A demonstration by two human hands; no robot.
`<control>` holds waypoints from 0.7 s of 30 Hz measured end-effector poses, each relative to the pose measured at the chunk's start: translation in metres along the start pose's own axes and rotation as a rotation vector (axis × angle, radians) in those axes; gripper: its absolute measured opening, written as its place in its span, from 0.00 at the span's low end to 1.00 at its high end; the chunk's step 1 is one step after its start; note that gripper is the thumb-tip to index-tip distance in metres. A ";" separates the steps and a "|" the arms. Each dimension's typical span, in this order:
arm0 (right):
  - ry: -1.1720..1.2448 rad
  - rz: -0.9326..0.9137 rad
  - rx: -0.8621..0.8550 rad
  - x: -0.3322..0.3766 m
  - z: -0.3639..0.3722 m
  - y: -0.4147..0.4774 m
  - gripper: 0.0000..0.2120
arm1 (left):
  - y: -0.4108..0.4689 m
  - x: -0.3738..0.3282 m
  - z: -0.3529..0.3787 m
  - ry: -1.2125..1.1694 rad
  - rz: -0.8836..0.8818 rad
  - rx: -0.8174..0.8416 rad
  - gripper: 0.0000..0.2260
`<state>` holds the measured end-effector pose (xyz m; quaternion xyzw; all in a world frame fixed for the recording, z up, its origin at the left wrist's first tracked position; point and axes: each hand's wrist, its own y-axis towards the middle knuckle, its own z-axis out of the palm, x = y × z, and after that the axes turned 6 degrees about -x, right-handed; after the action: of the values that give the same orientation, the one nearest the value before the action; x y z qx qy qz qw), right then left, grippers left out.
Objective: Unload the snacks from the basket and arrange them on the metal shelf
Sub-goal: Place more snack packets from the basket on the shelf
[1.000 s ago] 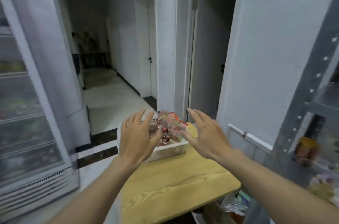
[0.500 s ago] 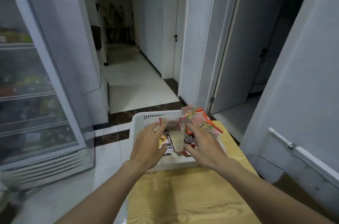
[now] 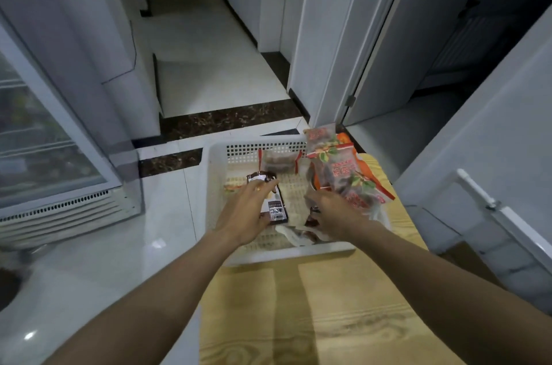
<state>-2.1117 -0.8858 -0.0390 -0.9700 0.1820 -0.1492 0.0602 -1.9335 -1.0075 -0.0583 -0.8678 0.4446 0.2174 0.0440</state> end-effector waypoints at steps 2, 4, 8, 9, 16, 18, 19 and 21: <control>-0.091 -0.018 0.066 -0.003 0.003 0.014 0.16 | 0.008 0.010 0.004 -0.027 -0.009 0.016 0.33; -0.231 -0.018 0.115 -0.002 0.004 0.025 0.15 | 0.015 0.019 0.008 -0.045 -0.018 0.039 0.34; -0.511 -0.061 0.110 -0.001 0.008 0.044 0.16 | 0.023 0.033 0.017 -0.089 -0.032 0.071 0.36; -0.539 -0.077 0.107 -0.001 0.008 0.048 0.15 | 0.024 0.035 0.018 -0.110 -0.027 0.077 0.36; 0.150 -0.125 -0.042 0.017 -0.035 0.065 0.08 | 0.045 0.024 0.024 -0.434 -0.102 0.173 0.34; 0.275 -0.177 -0.083 0.024 -0.048 0.070 0.07 | 0.049 0.015 0.020 -0.576 -0.139 0.186 0.31; 0.327 -0.185 -0.091 0.027 -0.051 0.072 0.06 | 0.049 0.011 0.017 -0.632 -0.145 0.181 0.27; 0.426 -0.181 -0.118 0.030 -0.055 0.075 0.05 | 0.051 0.008 0.012 -0.760 -0.158 0.135 0.17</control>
<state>-2.1276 -0.9694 0.0083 -0.9309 0.1114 -0.3443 -0.0497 -1.9739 -1.0409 -0.0666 -0.7520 0.3419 0.4896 0.2789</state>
